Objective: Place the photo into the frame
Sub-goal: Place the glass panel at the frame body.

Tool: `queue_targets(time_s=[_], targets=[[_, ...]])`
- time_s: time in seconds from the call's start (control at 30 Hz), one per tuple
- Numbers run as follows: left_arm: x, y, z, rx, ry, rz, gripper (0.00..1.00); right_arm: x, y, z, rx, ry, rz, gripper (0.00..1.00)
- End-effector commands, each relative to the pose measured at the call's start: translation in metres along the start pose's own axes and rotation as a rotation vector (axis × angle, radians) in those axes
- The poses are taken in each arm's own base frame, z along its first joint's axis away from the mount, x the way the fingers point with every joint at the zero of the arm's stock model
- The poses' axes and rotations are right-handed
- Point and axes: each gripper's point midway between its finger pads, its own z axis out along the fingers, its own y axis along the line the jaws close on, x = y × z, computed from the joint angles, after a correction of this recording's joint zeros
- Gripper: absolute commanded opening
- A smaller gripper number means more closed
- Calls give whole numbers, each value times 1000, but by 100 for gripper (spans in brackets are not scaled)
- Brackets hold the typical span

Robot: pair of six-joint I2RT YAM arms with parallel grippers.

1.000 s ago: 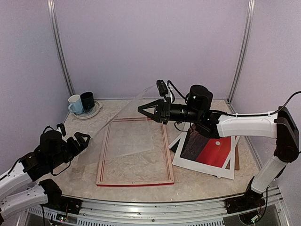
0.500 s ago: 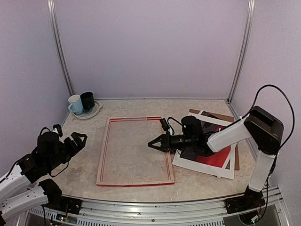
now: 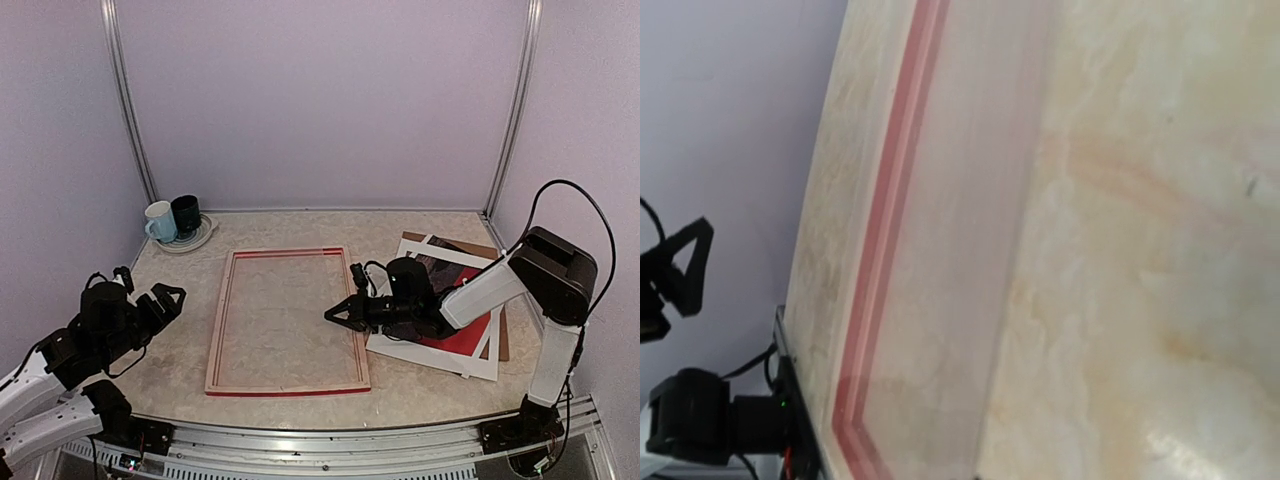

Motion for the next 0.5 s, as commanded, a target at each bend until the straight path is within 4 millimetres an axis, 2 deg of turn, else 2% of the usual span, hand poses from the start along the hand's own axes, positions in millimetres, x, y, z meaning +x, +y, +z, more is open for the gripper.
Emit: queue_targets(time_s=[0.0, 0.47], targets=[[7, 2, 2, 7, 19, -2, 99, -14, 6, 2, 7, -49, -24, 0], [13, 5, 4, 6, 36, -5, 99, -15, -9, 3, 67, -51, -7, 0]])
